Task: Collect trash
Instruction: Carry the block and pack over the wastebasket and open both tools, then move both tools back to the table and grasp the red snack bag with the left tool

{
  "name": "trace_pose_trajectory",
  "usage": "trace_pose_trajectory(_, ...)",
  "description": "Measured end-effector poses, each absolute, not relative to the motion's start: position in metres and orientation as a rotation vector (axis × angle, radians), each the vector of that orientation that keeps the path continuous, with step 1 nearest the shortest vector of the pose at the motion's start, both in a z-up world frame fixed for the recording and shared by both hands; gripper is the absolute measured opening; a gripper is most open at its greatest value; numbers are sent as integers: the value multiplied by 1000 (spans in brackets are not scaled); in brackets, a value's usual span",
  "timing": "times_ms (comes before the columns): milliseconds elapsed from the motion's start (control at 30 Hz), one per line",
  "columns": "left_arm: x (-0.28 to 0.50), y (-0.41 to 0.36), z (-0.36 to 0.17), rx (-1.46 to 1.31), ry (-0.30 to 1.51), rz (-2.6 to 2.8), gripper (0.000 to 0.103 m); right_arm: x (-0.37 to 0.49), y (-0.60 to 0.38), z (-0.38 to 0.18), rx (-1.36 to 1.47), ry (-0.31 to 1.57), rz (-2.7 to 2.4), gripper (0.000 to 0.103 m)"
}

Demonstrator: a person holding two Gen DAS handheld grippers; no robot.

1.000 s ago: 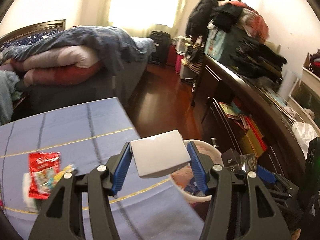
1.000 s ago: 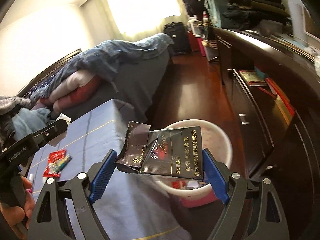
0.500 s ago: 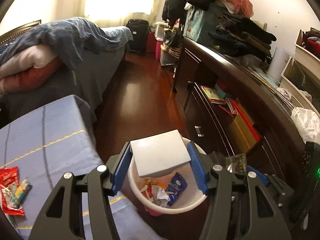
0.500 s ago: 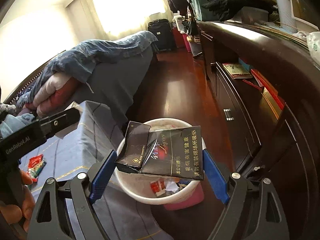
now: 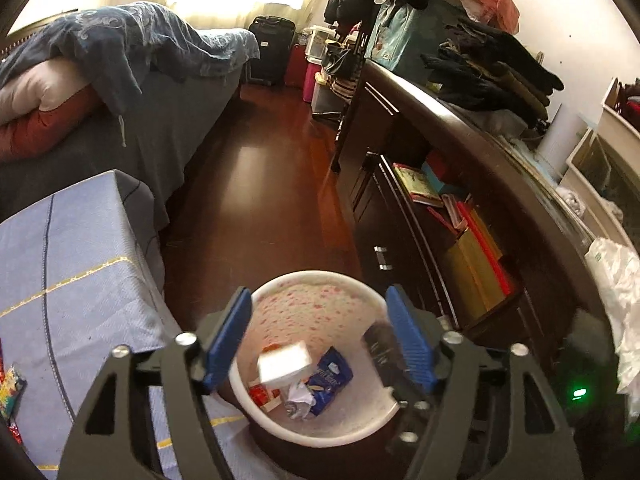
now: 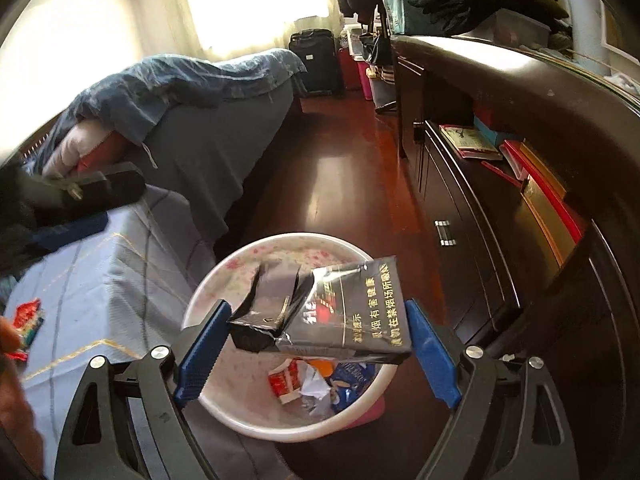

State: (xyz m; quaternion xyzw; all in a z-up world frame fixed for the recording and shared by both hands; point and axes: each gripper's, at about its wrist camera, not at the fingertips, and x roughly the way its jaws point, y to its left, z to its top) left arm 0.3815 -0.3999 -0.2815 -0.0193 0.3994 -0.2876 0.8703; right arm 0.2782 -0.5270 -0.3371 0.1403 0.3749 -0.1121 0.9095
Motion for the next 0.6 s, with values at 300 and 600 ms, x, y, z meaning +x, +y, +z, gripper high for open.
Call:
trace_pose_trajectory(300, 374, -378, -263, -72, 778, -580, 81, 281, -518, -340, 241, 779, -238, 94)
trace_pose_trajectory(600, 359, -313, -252, -62, 734, -415, 88, 273, -497, -322, 254, 796, -192, 96)
